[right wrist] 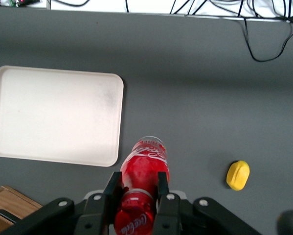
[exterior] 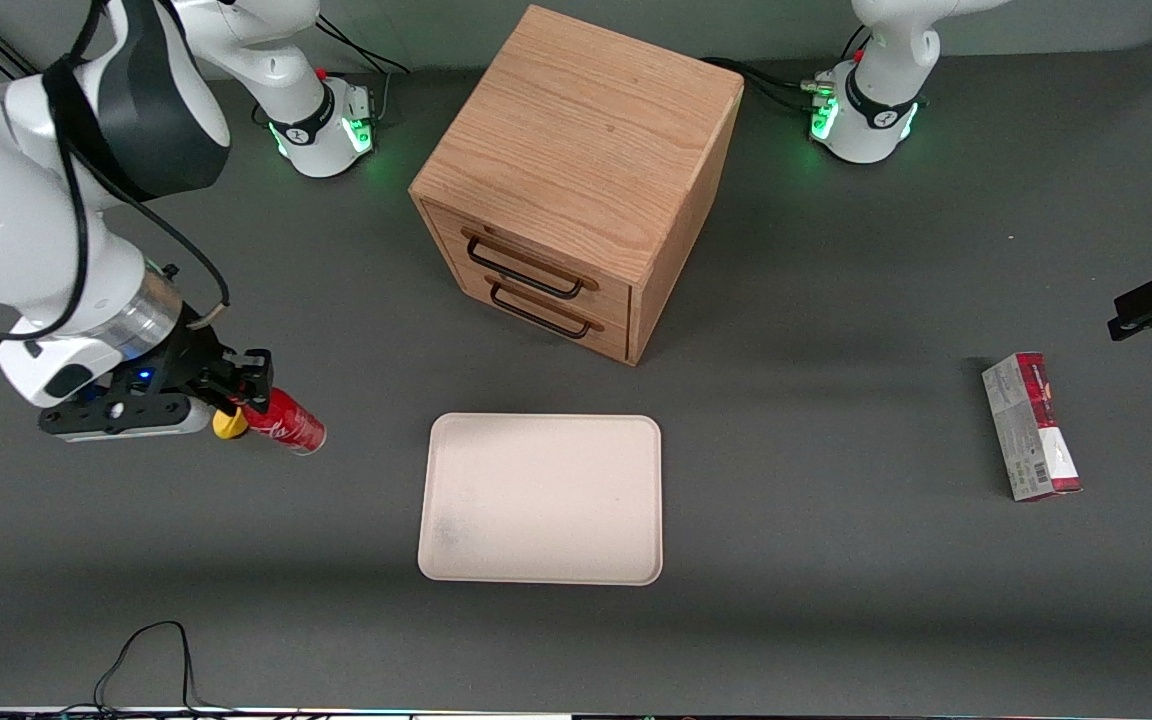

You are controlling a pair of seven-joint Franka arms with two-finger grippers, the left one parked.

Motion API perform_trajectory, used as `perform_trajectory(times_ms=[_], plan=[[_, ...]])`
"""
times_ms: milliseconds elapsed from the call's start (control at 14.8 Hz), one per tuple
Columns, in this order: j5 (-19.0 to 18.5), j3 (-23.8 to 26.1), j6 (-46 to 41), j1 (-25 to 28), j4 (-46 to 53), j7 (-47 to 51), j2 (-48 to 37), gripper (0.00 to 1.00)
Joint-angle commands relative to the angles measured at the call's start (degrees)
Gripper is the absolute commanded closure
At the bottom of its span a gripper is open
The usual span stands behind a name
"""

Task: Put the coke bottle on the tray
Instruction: 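Lift the bottle and carry it with the right gripper onto the white tray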

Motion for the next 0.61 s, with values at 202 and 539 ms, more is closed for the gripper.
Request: perform_trajectory(times_ms=[202, 539], plan=[[-0.9, 5.5, -2.1, 0.0, 23.9, 6.1, 20.4, 1.00], [-5.1, 8.9, 10.2, 0.6, 23.7, 7.5, 29.3, 1.00]])
